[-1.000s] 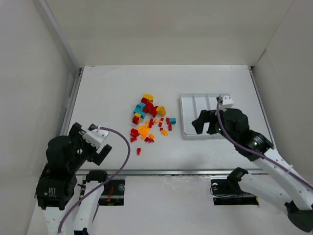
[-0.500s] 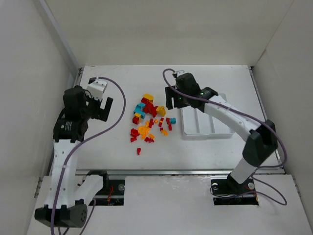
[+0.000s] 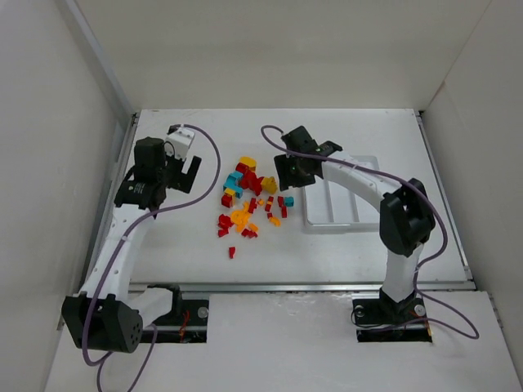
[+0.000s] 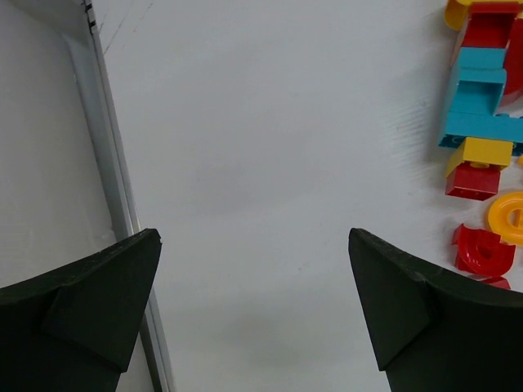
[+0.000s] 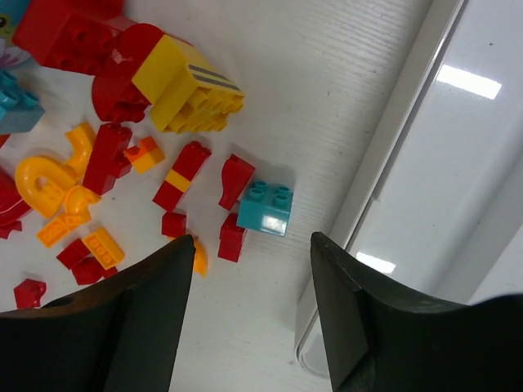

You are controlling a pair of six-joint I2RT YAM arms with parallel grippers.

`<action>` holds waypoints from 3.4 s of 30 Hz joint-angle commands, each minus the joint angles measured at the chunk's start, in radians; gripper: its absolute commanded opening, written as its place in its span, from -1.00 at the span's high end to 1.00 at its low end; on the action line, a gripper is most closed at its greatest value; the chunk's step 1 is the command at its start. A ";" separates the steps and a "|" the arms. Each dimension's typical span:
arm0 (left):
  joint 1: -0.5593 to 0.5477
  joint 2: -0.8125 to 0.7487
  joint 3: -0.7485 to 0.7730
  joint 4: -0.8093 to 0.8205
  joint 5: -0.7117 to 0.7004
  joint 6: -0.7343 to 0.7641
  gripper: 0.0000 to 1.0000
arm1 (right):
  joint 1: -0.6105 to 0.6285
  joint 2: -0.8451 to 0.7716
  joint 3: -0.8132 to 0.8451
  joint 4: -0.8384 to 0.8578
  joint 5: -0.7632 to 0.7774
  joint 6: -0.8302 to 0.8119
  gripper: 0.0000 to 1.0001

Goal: Sort the legos into containers by color

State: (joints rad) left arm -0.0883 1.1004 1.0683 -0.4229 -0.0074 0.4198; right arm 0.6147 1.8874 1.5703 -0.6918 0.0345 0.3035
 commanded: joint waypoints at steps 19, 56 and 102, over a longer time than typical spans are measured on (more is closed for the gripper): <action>-0.096 -0.034 -0.197 0.343 0.018 0.030 -1.00 | -0.001 0.199 0.034 0.034 0.024 0.065 0.09; -0.189 -0.014 -0.136 0.055 0.405 0.567 -1.00 | -0.224 0.064 0.028 0.002 0.015 0.046 -0.27; -0.380 -0.201 -0.324 0.104 0.172 0.363 -1.00 | 0.066 0.154 -0.049 0.069 -0.033 0.034 0.23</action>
State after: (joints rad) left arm -0.4633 0.9188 0.7601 -0.3477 0.1772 0.7982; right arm 0.6773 2.0399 1.5028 -0.6361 -0.0029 0.3195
